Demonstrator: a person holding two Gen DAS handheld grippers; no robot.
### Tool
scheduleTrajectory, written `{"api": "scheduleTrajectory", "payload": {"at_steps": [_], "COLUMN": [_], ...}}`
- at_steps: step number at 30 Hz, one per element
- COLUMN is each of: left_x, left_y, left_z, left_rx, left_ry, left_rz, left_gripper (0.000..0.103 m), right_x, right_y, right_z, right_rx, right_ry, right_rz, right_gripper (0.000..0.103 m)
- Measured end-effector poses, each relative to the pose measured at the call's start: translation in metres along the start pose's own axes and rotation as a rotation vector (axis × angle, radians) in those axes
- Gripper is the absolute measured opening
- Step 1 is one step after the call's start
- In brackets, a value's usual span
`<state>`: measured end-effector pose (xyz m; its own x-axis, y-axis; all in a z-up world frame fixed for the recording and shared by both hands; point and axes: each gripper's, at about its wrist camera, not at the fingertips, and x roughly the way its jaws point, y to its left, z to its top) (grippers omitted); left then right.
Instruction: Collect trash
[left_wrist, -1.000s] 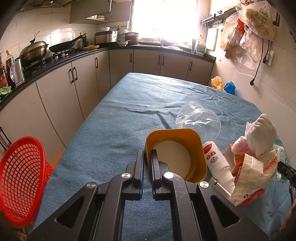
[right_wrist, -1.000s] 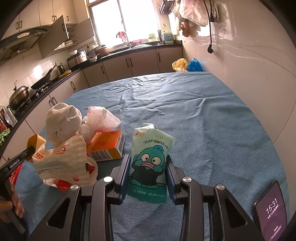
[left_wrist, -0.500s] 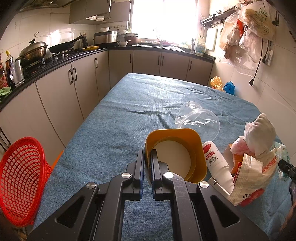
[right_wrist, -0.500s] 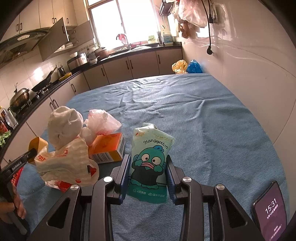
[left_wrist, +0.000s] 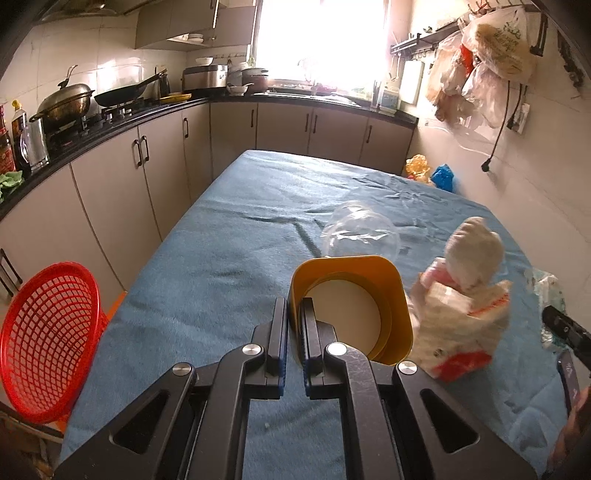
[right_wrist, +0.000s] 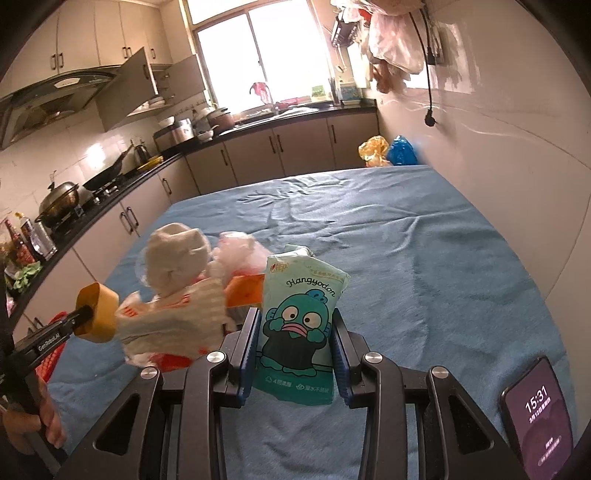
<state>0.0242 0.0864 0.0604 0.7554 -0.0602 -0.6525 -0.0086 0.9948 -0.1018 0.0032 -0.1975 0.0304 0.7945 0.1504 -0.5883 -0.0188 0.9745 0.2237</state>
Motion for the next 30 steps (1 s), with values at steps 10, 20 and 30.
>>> {"api": "scheduleTrajectory", "payload": {"at_steps": [10,20,30], "left_x": [-0.036,-0.058,-0.074], "left_y": [-0.007,-0.003,0.011], "left_z": [-0.006,-0.014,-0.02], "left_rx": [0.015,0.007,-0.013], "left_ry": [-0.029,-0.04,-0.056], "left_rz": [-0.017,-0.027,-0.027], "left_gripper": [0.006,0.006,0.006], "right_x": [-0.024,-0.041,-0.051], "right_y": [0.016,0.033,0.054], "right_z": [-0.008,-0.013,-0.016], "right_rx": [-0.032,-0.076,-0.128], "right_ry": [-0.015,-0.022,-0.025], "right_rz": [0.044,0.067,0.085], "right_gripper": [0.038,0.038,0.038]}}
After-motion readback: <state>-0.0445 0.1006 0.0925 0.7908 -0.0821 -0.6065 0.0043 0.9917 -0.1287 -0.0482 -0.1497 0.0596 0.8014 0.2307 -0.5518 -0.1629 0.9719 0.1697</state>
